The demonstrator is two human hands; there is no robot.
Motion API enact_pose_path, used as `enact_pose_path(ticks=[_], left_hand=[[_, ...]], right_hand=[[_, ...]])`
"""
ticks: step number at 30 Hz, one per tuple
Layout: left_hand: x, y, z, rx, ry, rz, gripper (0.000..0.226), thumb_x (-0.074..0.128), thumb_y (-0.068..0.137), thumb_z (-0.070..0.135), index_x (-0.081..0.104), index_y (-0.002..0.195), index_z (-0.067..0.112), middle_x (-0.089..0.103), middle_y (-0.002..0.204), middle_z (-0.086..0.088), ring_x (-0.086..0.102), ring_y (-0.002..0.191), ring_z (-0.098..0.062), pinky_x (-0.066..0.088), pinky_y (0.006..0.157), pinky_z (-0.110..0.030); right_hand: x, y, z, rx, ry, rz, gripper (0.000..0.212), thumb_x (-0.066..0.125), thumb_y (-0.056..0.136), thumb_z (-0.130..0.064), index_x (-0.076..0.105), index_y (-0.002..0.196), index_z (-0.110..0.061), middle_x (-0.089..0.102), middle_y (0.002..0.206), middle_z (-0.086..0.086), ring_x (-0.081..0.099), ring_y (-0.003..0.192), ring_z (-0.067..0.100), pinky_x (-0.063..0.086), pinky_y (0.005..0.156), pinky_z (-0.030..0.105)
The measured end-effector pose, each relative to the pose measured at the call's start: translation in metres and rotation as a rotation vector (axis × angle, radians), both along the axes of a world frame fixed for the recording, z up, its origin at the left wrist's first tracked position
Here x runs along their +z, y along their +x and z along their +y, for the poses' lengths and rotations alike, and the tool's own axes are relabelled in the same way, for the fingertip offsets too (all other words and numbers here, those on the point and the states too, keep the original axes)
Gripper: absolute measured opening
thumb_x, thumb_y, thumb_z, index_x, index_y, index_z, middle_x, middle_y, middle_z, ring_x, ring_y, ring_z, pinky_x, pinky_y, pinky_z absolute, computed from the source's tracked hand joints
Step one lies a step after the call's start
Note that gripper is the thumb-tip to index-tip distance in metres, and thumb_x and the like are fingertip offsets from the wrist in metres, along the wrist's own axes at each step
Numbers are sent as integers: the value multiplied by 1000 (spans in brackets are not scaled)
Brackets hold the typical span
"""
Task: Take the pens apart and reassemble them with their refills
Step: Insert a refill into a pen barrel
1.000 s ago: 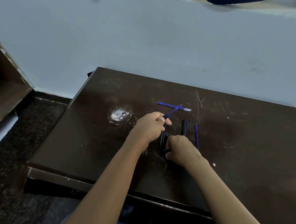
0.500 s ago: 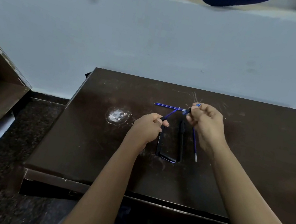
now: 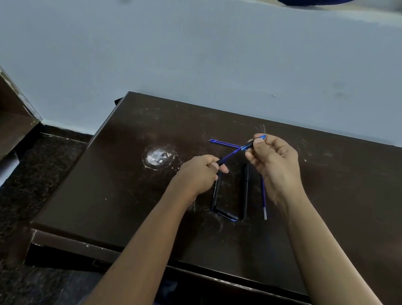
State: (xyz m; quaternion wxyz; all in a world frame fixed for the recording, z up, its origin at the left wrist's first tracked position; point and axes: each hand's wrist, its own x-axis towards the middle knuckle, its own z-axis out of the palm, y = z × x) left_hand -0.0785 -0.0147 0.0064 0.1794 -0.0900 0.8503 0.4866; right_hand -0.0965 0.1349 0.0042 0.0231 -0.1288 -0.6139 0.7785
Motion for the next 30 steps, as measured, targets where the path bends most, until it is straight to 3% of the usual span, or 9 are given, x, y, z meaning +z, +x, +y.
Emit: enact_pose_path(ticks=[3,9,18,21,23,26,30], left_hand=[[0,0,0,4,3,-1,31,34,102,19,64,94,25,61,95,-3,51,82,-9,33,59,-19],[-2,0,-1,11,20,-1,31,35,101,19,65,93,26,62,96,-3,56,91,-13,36,61,-20],[-4,0,0,1,38,-2,28,39,100,25,65,89,29,61,90,1,54,86,-11,39,62,-26],[-5,-1,0,-6,59,-1,30,41,100,29,65,83,29,63,86,2,59,94,-16,46,87,-33],[-4,-1,1,4,64,-21,35,39,100,33,67,80,27,65,81,3,60,95,-16,45,95,-37],[-4,-1,0,32,54,-29,45,34,101,38,69,77,23,65,74,6,56,79,-9,43,92,-33],[-2,-2,2,44,29,-30,50,32,101,38,66,69,21,66,72,7,49,65,-4,39,76,-29]], right_hand=[[-1,0,0,-5,0,1,16,57,93,-4,61,107,1,60,83,9,60,72,10,58,74,21],[-2,-1,3,-42,-22,-1,18,56,94,-5,60,109,3,62,85,7,63,71,8,58,76,22],[-3,2,-4,107,62,-20,11,55,93,-3,64,95,-9,65,90,9,65,75,12,54,70,20],[-3,4,-8,151,72,-35,13,53,94,-1,64,93,-9,66,83,6,65,71,9,55,68,20],[-3,5,-10,164,78,-44,14,52,94,-1,63,94,-9,66,82,5,64,72,10,55,70,21],[-2,5,-10,155,54,-52,14,52,94,-1,63,94,-9,65,82,5,63,73,11,55,69,20],[-2,5,-10,143,36,-62,11,54,94,-3,63,92,-9,63,82,7,62,71,11,55,67,19]])
